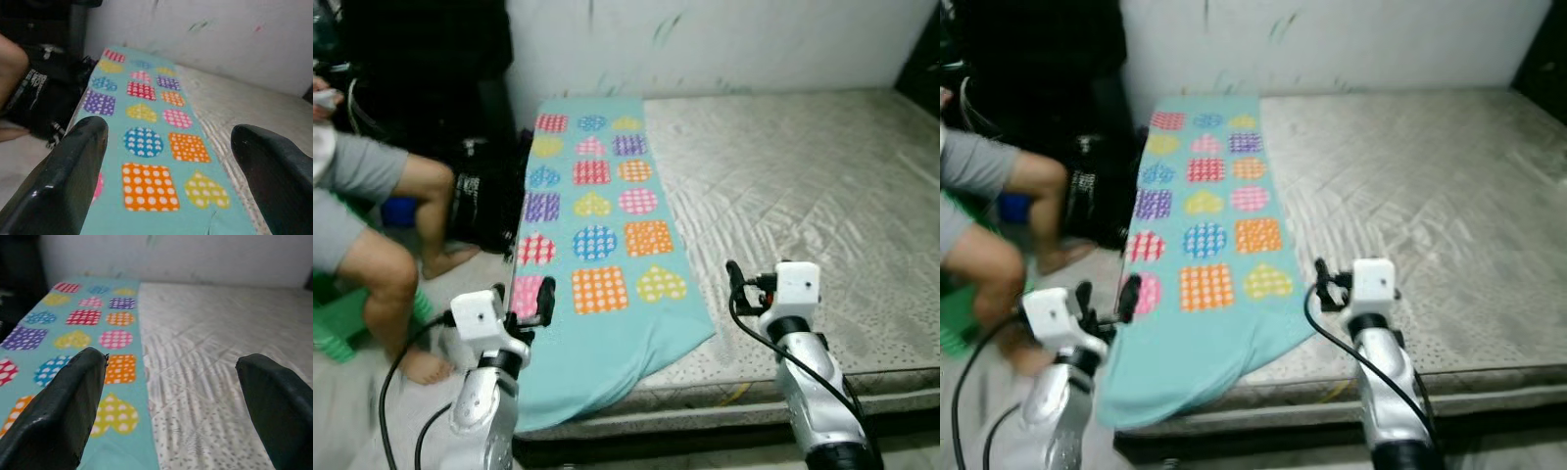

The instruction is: Clean up the room

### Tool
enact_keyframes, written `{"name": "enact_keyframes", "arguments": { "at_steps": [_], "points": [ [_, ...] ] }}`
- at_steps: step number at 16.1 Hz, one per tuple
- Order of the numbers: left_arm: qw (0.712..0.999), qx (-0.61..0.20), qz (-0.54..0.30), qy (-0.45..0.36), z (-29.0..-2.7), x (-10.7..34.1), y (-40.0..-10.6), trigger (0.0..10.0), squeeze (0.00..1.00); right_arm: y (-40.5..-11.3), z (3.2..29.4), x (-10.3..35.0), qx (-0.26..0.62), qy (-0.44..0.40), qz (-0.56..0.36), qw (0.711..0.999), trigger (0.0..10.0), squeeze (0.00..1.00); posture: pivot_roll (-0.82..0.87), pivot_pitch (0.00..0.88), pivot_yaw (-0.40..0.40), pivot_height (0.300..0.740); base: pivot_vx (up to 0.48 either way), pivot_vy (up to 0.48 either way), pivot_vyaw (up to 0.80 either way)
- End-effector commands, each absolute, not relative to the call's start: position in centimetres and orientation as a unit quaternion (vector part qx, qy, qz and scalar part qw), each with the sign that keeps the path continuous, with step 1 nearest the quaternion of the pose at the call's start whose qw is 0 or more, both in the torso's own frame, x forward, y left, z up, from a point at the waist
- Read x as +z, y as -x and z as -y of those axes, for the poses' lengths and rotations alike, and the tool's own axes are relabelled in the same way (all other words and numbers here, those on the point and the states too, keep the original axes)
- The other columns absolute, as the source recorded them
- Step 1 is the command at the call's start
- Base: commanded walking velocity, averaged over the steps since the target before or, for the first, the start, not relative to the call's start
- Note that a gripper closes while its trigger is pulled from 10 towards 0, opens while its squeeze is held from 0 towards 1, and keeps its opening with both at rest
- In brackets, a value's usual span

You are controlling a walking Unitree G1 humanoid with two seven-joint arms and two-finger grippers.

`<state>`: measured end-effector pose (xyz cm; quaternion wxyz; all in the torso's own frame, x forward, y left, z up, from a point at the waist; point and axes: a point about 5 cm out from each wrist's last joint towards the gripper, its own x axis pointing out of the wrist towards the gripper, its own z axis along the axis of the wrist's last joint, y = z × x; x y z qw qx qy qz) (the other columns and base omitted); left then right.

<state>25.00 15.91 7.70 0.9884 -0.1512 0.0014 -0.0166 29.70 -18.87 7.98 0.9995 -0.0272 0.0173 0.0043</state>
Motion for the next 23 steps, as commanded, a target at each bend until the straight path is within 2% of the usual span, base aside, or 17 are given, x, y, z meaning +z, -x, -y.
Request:
{"name": "enact_keyframes", "arguments": {
  "at_steps": [1, 5, 14, 23],
  "points": [
    [0.990, -0.017, 0.008, 0.140, -16.59, 8.06, -25.01, 10.0, 0.00, -30.02, 18.09, 8.38, 0.015, 0.024, -0.009, 1.000, 10.0, 0.00, 0.06, 0.039, 0.012, 0.740, 0.000, 0.000, 0.00],
    [0.989, -0.029, 0.017, 0.143, -16.48, 8.27, -24.92, 10.0, 0.00, -30.07, 18.12, 8.43, 0.013, 0.025, -0.008, 1.000, 10.0, 0.00, 0.05, 0.041, 0.016, 0.740, 0.063, 0.000, 0.00],
    [0.988, -0.037, 0.015, 0.150, -16.20, 8.21, -24.93, 10.0, 0.00, -30.05, 18.21, 8.46, 0.012, 0.026, -0.007, 1.000, 10.0, 0.00, 0.05, 0.040, 0.018, 0.740, 0.349, 0.000, 0.00],
    [0.990, -0.007, 0.006, 0.140, -16.33, 7.89, -25.09, 10.0, 0.00, -29.60, 18.17, 7.53, 0.026, 0.043, -0.032, 0.998, 10.0, 0.00, 0.05, 0.045, 0.015, 0.740, 0.000, 0.000, 0.00]
  ]
}}
